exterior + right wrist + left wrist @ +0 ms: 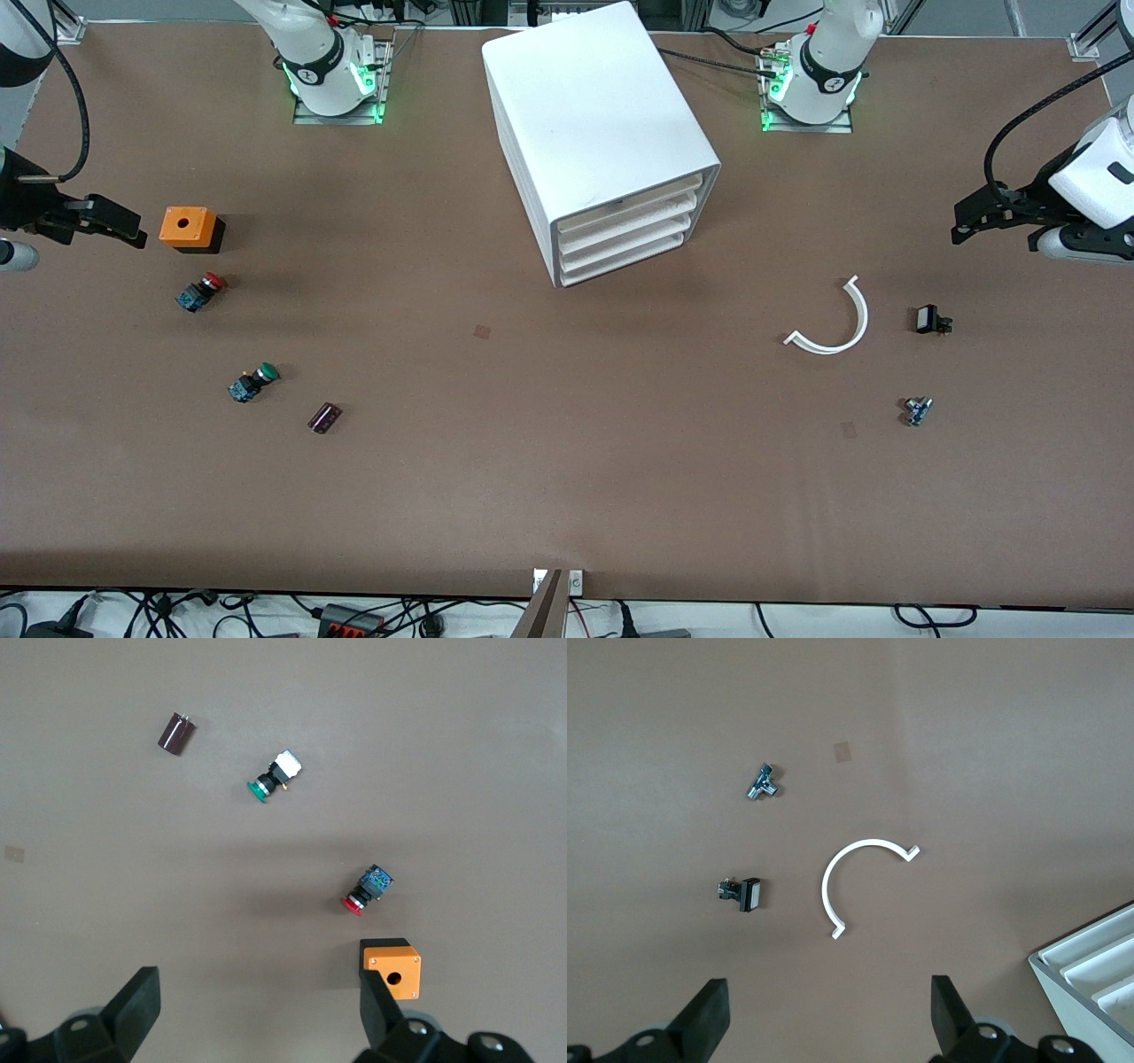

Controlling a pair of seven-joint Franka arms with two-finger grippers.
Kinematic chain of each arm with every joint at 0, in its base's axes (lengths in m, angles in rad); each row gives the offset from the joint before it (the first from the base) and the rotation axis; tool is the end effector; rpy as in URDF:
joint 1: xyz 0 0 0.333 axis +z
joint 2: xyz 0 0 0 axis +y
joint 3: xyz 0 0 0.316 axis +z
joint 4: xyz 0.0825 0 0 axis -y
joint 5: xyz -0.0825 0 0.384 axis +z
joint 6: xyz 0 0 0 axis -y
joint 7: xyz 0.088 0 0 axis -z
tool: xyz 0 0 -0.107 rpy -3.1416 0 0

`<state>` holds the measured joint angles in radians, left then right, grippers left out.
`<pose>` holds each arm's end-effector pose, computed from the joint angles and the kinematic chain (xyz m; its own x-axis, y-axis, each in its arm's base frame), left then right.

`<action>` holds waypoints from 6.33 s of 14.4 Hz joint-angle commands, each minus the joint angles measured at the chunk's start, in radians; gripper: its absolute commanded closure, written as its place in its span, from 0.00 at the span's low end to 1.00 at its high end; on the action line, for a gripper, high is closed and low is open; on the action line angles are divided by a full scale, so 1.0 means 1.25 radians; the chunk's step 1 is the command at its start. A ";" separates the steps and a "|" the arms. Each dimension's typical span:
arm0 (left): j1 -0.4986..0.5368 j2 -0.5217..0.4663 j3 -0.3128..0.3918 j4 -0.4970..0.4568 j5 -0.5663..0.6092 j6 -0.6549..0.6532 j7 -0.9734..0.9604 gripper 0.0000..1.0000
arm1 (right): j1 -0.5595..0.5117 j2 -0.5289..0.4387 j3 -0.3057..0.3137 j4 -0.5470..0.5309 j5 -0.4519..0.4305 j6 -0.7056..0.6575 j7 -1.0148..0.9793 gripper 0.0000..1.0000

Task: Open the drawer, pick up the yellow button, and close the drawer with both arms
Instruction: 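Move the left gripper to the drawer handle while the right gripper approaches, then pull the lowest cabinet drawer open with the left gripper, then reach the right gripper into the drawer while the left gripper withdraws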

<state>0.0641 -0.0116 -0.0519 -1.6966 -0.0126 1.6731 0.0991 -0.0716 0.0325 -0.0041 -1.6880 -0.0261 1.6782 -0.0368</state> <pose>0.5564 0.0054 0.5801 0.9963 -0.0855 -0.0107 -0.0854 -0.9963 0.0130 0.5663 -0.0455 0.5599 0.9984 -0.0360 -0.0432 -0.0350 -0.9991 0.0244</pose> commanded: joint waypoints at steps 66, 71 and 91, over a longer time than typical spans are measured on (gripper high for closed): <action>-0.053 0.546 -0.081 0.053 -0.700 -0.112 0.729 0.47 | 0.562 0.319 0.005 0.315 0.102 0.259 0.271 0.00; -0.035 0.530 -0.081 0.058 -0.700 -0.150 0.638 0.00 | 0.669 0.382 -0.002 0.359 0.087 0.334 0.387 0.00; -0.027 0.428 -0.087 0.337 -0.066 -0.279 0.090 0.00 | 0.790 0.597 -0.003 0.506 -0.001 0.361 0.490 0.12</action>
<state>0.0370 0.5022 -0.1678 -1.3330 -0.1504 1.3278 0.2238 0.9081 0.7487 -0.0007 -1.0939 -0.0095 2.1183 0.5510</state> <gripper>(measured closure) 0.000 0.097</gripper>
